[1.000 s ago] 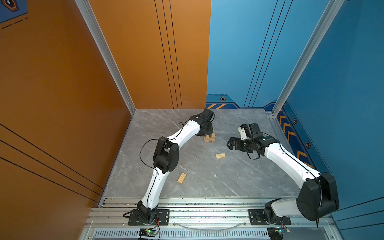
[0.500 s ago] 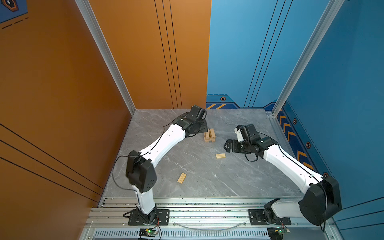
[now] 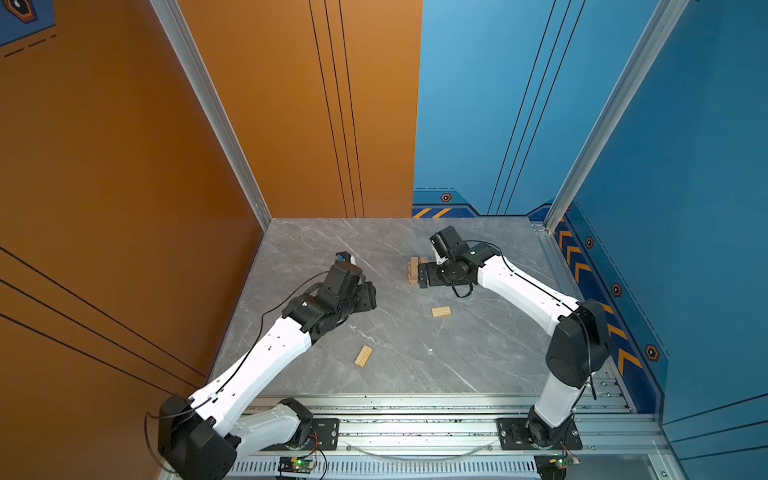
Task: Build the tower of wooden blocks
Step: 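Raise the left gripper away while the right gripper moves over the structure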
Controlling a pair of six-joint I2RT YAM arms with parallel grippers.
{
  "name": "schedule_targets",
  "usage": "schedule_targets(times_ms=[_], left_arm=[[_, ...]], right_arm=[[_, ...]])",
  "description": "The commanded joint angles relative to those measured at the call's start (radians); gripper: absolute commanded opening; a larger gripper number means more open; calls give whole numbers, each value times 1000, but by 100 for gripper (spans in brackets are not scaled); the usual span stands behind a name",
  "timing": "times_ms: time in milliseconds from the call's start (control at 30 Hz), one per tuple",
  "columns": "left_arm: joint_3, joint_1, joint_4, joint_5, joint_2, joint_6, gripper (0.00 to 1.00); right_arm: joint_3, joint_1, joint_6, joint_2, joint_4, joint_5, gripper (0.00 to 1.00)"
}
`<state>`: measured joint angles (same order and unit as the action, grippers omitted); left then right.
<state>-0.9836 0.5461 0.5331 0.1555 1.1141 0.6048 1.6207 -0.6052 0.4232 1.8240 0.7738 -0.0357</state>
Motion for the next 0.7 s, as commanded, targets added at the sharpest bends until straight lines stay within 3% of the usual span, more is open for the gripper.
schedule_targets(times_ms=[0,233,667], left_arm=[[48,-27,-34,-27,-42,-40,70],[95,-89,-63,-114,-60,-57,71],[108,-136,-79,-168,-39,-69,71]], right_arm=[[92,-17,-2,64,107,-66,100],[248,-11,2,197,167,-85,100],[458,-7,-50,393,258,-141,100]])
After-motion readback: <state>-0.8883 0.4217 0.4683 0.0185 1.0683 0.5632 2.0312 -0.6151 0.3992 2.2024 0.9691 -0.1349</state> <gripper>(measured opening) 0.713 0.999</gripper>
